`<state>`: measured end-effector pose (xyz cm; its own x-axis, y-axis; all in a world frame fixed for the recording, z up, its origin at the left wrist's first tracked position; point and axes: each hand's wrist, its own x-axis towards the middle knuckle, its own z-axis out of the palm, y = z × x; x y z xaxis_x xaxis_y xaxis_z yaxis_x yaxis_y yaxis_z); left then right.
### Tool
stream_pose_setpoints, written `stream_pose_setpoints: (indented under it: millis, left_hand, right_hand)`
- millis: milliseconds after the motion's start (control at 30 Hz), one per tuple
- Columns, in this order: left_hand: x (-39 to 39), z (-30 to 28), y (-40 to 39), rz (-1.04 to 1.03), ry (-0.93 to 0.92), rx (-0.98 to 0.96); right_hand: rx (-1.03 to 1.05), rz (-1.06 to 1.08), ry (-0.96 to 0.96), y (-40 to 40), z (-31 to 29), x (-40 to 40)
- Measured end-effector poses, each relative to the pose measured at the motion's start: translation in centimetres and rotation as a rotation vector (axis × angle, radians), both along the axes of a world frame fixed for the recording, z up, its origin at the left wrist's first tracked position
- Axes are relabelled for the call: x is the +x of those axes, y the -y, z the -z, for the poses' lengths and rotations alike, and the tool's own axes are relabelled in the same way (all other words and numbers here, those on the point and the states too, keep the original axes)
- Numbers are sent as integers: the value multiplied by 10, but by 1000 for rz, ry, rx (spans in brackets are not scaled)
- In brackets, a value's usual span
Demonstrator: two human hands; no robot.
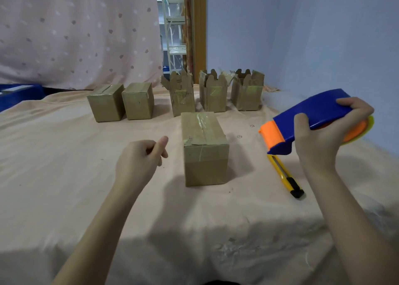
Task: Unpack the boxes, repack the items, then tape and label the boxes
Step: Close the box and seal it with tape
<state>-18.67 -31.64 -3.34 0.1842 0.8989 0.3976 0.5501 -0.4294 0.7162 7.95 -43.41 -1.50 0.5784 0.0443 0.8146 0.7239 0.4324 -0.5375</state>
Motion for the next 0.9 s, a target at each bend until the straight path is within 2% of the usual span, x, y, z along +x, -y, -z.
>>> stream_pose_setpoints:
  millis: [167, 333, 667, 900]
  left_hand:
    - [2, -7, -7, 23, 135, 11]
    - [2, -5, -15, 28, 111, -13]
    - [22, 37, -16, 43, 269, -221]
    - [40, 54, -9, 15, 346, -244]
  right_hand:
    - [-68, -2, 105, -8, -8, -1]
    - [-148, -5, 165, -18, -12, 0]
    - [-434, -15, 44, -42, 21, -2]
    - [-527, -30, 72, -54, 30, -29]
